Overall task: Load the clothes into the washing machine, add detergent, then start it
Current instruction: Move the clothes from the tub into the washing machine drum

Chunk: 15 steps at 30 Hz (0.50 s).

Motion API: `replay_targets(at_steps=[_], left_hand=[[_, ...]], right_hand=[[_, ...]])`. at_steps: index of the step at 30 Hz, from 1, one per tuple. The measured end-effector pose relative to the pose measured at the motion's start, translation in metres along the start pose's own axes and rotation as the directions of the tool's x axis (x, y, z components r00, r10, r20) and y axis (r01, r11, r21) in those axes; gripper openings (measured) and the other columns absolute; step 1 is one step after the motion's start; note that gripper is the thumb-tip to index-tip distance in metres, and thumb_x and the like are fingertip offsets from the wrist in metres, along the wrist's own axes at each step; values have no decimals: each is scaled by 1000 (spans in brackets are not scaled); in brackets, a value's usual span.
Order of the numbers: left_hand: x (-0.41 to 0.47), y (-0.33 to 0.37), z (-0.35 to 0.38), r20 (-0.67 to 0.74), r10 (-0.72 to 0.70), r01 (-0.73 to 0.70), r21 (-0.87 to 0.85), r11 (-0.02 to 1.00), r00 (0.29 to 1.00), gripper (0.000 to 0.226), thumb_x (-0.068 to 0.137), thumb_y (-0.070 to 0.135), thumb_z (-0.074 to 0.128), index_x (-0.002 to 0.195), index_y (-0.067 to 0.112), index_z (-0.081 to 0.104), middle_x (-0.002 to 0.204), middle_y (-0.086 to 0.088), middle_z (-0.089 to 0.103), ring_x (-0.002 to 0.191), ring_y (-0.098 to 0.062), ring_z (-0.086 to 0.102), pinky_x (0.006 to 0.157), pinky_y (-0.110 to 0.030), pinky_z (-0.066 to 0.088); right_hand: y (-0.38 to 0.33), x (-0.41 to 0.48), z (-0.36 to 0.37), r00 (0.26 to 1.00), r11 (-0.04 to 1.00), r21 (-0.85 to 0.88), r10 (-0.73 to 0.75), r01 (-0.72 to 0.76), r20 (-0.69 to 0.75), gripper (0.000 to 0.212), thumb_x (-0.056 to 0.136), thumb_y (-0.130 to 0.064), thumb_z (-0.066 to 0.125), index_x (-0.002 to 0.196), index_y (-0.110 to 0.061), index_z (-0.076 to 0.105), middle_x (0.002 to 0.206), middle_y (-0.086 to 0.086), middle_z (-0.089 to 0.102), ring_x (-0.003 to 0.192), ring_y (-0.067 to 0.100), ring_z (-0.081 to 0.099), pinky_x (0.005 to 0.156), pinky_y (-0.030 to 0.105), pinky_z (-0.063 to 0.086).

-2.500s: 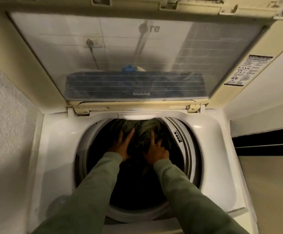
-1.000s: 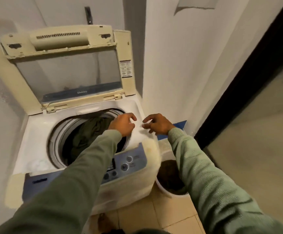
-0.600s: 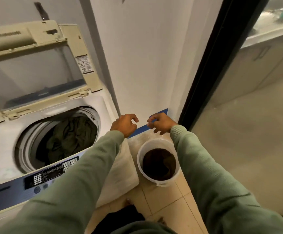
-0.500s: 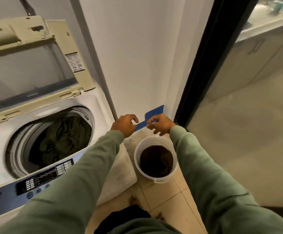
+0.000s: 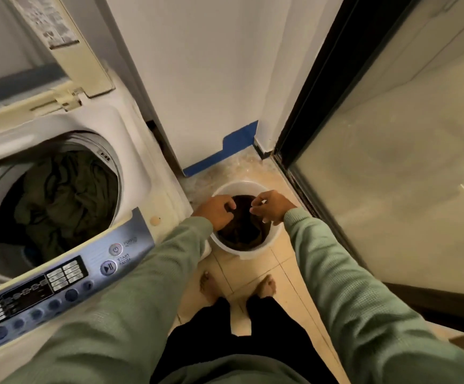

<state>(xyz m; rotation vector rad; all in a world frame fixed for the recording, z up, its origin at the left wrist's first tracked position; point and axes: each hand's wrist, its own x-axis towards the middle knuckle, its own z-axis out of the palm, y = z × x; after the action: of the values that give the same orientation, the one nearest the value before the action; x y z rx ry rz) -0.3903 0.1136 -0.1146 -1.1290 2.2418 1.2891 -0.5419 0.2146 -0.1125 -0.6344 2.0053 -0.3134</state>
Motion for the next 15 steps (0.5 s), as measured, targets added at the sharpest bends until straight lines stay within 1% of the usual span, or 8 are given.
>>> replay_targets(at_steps=[2, 6, 8, 10, 13, 15], left_hand=[[10, -8, 15, 36, -24, 24, -16, 1000, 999, 22, 92, 15, 58, 113, 24, 61, 114, -4, 59, 99, -22, 56, 90, -32, 46], [29, -26, 52, 60, -98, 102, -60, 993, 993, 26, 92, 17, 58, 116, 25, 59, 106, -2, 61, 99, -24, 60, 94, -41, 49], [39, -37, 72, 78, -140, 146, -74, 987, 987, 27, 91, 17, 57, 116, 26, 59, 103, -6, 63, 94, -25, 61, 92, -43, 51], [54, -49, 94, 95, -178, 185, -75, 980, 979, 27, 91, 17, 55, 116, 27, 59, 104, -6, 62, 92, -25, 61, 87, -41, 52], [80, -66, 125, 125, -206, 216, -75, 974, 971, 29, 90, 17, 53, 115, 29, 59, 103, -2, 61, 90, -23, 60, 80, -36, 50], [100, -80, 148, 141, -215, 225, -64, 972, 966, 29, 90, 15, 53, 116, 26, 59, 101, -2, 63, 89, -22, 60, 80, -37, 51]], right_hand=[[15, 14, 15, 999, 999, -31, 11, -9, 48, 24, 90, -27, 63, 112, -18, 65, 100, 6, 66, 84, 23, 64, 57, 26, 46], [53, 41, 47, 984, 996, -76, 59, -46, 169, 23, 89, -26, 64, 110, -17, 66, 108, 7, 64, 93, 23, 60, 79, 34, 51], [73, 50, 61, 976, 994, -87, 85, -69, 202, 26, 90, -24, 62, 115, -17, 64, 113, 5, 61, 99, 22, 58, 90, 34, 49], [94, 64, 74, 968, 990, -81, 133, -118, 213, 30, 92, -24, 61, 121, -19, 59, 114, 2, 55, 105, 22, 56, 99, 34, 46], [125, 89, 93, 961, 981, -61, 195, -186, 199, 31, 91, -25, 61, 122, -21, 57, 122, 4, 54, 110, 24, 55, 102, 35, 43], [142, 110, 104, 956, 976, -58, 219, -212, 195, 29, 92, -25, 60, 120, -23, 57, 125, 4, 53, 109, 24, 54, 101, 36, 43]])
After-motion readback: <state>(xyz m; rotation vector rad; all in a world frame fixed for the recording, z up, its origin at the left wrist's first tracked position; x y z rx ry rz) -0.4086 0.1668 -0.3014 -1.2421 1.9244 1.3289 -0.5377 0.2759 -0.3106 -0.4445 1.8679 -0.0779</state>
